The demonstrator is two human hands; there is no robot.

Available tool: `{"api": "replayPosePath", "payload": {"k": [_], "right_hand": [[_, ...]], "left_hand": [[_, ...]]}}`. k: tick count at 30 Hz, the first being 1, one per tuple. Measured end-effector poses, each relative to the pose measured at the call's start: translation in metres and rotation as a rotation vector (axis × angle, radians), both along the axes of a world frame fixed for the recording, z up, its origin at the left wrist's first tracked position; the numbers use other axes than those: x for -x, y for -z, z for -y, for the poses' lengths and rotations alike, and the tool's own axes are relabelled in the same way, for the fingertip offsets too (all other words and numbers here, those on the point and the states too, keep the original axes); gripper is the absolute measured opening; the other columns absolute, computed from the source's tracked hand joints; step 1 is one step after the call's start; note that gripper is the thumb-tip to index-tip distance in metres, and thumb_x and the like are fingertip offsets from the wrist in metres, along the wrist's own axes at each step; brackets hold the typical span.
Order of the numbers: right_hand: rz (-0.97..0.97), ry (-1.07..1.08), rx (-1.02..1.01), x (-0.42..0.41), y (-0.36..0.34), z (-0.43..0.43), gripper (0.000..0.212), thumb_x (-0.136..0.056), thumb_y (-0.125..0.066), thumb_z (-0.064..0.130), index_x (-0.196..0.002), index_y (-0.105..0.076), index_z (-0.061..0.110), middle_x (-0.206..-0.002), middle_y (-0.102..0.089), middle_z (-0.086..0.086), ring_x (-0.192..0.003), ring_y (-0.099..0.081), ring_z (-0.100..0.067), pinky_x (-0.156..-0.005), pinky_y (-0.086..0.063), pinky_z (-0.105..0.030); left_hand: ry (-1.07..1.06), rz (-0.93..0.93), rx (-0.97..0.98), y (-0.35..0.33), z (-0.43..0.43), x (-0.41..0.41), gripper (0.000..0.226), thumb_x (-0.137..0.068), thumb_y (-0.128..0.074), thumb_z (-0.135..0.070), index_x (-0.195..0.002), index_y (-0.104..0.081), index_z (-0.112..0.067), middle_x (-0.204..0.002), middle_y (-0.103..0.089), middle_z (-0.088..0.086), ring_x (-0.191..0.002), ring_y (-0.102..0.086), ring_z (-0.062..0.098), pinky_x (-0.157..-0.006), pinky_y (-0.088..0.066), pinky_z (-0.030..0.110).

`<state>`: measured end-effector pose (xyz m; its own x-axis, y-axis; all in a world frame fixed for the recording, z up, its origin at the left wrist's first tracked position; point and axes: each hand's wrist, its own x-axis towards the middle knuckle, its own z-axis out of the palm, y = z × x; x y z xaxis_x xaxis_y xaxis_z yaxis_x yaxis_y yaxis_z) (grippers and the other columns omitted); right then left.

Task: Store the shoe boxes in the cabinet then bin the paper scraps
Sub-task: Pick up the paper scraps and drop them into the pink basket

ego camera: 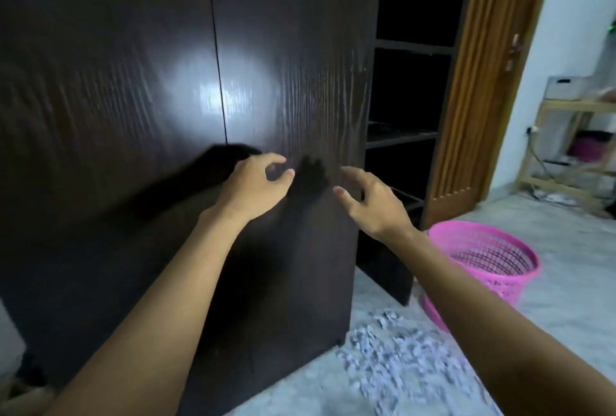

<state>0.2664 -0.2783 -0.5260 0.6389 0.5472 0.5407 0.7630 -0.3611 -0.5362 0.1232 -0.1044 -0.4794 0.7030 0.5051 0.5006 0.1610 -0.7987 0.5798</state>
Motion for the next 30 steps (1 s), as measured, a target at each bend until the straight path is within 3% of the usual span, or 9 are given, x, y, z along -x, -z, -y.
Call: {"api": "replayPosePath", "payload": {"k": [6,10,17,21,24,30], "right_hand": [[-0.085,0.168,0.102,0.000,0.061,0.070,0.052,-0.094,-0.054,0.054,-0.140,-0.050,0.031,-0.140,-0.056,0.000,-0.128,-0.054,-0.020,-0.103,-0.047,-0.043],[-0.154,0.240,0.180,0.006,0.104,0.108,0.052,-0.095,-0.054,0.054,-0.141,-0.049,0.031,-0.143,-0.054,0.000,-0.129,-0.053,-0.020,-0.103,-0.046,-0.039],[-0.269,0.313,0.316,0.002,0.192,0.168,0.051,-0.097,-0.052,0.052,-0.141,-0.050,0.026,-0.142,-0.056,-0.002,-0.126,-0.056,-0.021,-0.102,-0.046,-0.039],[-0.325,0.380,0.369,-0.015,0.254,0.213,0.049,-0.095,-0.054,0.052,-0.138,-0.054,0.028,-0.137,-0.059,0.000,-0.122,-0.058,-0.020,-0.098,-0.049,-0.038],[-0.407,0.404,0.379,-0.031,0.300,0.247,0.047,-0.095,-0.054,0.051,-0.137,-0.054,0.031,-0.137,-0.058,0.002,-0.123,-0.057,-0.019,-0.098,-0.050,-0.040],[-0.588,0.471,0.353,-0.066,0.376,0.306,0.045,-0.095,-0.057,0.043,-0.137,-0.055,0.027,-0.138,-0.056,-0.001,-0.124,-0.056,-0.022,-0.096,-0.049,-0.039]], "left_hand": [[0.200,-0.143,0.050,0.079,0.052,-0.031,0.038,-0.088,-0.060,-0.047,-0.122,-0.063,-0.032,-0.120,-0.064,-0.005,-0.113,-0.058,0.014,-0.092,-0.045,0.029],[0.338,-0.212,0.113,0.129,0.078,-0.044,0.036,-0.090,-0.059,-0.045,-0.123,-0.062,-0.031,-0.121,-0.062,-0.005,-0.100,-0.057,0.007,-0.079,-0.040,0.023],[0.506,-0.385,0.180,0.216,0.124,-0.073,0.033,-0.092,-0.060,-0.036,-0.122,-0.064,-0.024,-0.121,-0.064,-0.003,-0.095,-0.058,0.005,-0.074,-0.041,0.019],[0.545,-0.457,0.238,0.272,0.157,-0.104,0.030,-0.090,-0.063,-0.033,-0.117,-0.068,-0.021,-0.116,-0.065,-0.009,-0.106,-0.061,0.009,-0.080,-0.043,0.020],[0.555,-0.571,0.256,0.319,0.188,-0.134,0.031,-0.088,-0.063,-0.039,-0.114,-0.068,-0.023,-0.118,-0.066,-0.007,-0.097,-0.062,0.007,-0.083,-0.048,0.024],[0.613,-0.810,0.284,0.377,0.255,-0.178,0.035,-0.093,-0.058,-0.035,-0.125,-0.063,-0.020,-0.127,-0.059,-0.005,-0.114,-0.057,0.013,-0.089,-0.043,0.024]]}}
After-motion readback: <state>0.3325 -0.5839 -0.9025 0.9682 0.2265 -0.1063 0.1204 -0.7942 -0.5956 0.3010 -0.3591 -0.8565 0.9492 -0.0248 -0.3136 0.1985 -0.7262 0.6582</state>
